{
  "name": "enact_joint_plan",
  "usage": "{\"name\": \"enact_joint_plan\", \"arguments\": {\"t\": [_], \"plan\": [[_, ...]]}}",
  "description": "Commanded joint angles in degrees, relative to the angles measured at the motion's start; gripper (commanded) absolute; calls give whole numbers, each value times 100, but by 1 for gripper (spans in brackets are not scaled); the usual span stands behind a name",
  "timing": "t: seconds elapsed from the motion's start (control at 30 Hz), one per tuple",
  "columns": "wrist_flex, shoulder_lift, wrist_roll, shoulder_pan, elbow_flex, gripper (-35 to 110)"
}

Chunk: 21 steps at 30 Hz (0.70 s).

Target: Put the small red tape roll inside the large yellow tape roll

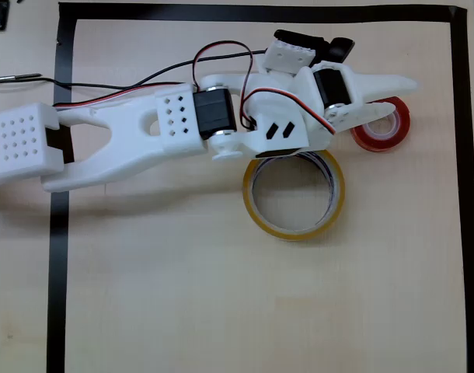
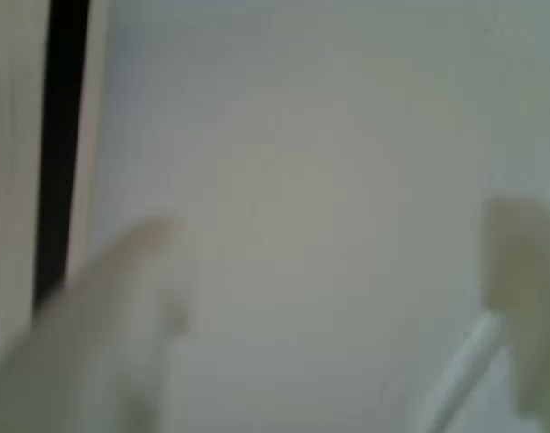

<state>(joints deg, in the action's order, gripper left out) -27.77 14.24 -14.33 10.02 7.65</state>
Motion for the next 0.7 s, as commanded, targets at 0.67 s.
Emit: {"name": "enact_joint_plan", "arguments": {"t": [0.67], "plan": [[-1389, 325, -44, 193, -53, 19]]}}
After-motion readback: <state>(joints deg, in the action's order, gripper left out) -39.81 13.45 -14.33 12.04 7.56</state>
